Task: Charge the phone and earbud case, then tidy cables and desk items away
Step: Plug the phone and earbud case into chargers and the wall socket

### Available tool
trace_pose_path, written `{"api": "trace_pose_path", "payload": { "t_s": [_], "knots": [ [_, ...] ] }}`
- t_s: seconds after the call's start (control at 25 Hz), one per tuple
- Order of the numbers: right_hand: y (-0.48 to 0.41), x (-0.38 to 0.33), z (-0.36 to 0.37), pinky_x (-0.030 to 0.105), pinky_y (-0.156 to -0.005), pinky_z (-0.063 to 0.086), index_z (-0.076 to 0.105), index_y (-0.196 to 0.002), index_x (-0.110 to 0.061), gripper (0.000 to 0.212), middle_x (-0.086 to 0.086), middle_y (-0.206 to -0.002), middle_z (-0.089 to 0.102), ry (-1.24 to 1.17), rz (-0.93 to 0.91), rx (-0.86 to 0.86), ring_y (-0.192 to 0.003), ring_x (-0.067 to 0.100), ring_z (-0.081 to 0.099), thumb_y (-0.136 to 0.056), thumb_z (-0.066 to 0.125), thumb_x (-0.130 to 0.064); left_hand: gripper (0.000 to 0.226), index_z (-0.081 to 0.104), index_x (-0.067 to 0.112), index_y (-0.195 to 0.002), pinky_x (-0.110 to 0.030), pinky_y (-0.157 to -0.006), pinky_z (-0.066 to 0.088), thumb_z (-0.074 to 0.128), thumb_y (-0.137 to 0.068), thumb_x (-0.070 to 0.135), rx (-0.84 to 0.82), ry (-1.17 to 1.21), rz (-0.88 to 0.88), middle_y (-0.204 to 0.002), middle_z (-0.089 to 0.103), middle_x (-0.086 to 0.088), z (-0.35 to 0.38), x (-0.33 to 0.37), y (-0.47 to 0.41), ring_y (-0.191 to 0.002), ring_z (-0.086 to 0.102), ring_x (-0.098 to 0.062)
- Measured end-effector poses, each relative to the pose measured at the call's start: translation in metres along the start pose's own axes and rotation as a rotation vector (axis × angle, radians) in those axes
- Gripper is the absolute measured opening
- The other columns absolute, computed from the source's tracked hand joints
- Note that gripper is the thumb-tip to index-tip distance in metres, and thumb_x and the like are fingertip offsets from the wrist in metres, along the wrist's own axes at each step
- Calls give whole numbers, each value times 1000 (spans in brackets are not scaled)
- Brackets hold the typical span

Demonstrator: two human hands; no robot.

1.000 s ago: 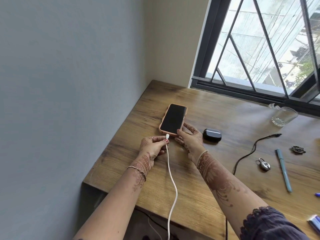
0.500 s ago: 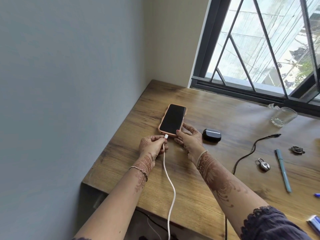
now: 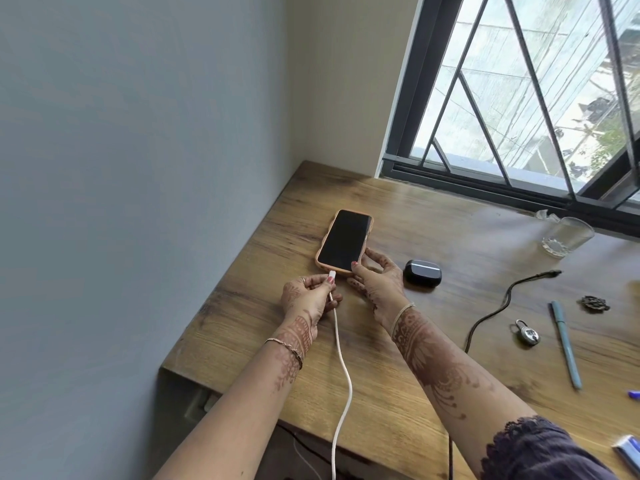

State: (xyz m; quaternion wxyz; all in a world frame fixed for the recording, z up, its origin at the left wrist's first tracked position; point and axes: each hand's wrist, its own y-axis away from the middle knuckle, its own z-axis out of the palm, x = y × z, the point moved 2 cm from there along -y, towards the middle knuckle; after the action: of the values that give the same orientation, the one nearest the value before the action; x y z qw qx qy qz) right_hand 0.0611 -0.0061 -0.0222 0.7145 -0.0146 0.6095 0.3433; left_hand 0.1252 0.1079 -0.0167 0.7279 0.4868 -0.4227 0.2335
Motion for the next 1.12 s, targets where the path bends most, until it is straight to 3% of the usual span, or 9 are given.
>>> {"api": "trace_pose_path", "payload": {
  "t_s": [0.36, 0.52, 0.88, 1.12],
  "knots": [
    [2, -2, -1, 22, -67, 60, 58, -121, -16, 41, 9, -98, 70, 20, 12, -3, -90, 19, 71, -84, 68, -2, 1, 63, 1, -88, -16, -37, 49, 63, -88, 2, 18, -22, 2, -75, 64, -11, 2, -1, -2, -39, 62, -10],
    [3, -2, -1, 25, -71, 60, 57, -122, -14, 41, 10, -97, 70, 26, 17, -19, -89, 21, 71, -84, 68, -2, 11, 65, -1, -97, -14, -39, 48, 64, -87, 5, -26, -23, -21, -78, 66, -10, 1, 2, -4, -42, 64, -9],
    [3, -5, 0, 24, -68, 60, 57, -119, -13, 39, 9, -95, 70, 33, 39, 14, -87, 21, 72, -84, 68, 0, 7, 63, 5, -80, -13, -35, 44, 70, -82, 3, -15, 7, -57, -71, 65, -10, 2, 6, -9, -39, 62, -8],
    [6, -4, -1, 24, -72, 60, 58, -120, -16, 39, 8, -103, 71, 16, 18, -4, -95, 21, 71, -85, 68, -2, 20, 56, 8, -86, -17, -36, 47, 75, -78, 5, -5, -5, -55, -75, 68, -14, 0, 8, -8, -43, 64, -13]
  ]
}}
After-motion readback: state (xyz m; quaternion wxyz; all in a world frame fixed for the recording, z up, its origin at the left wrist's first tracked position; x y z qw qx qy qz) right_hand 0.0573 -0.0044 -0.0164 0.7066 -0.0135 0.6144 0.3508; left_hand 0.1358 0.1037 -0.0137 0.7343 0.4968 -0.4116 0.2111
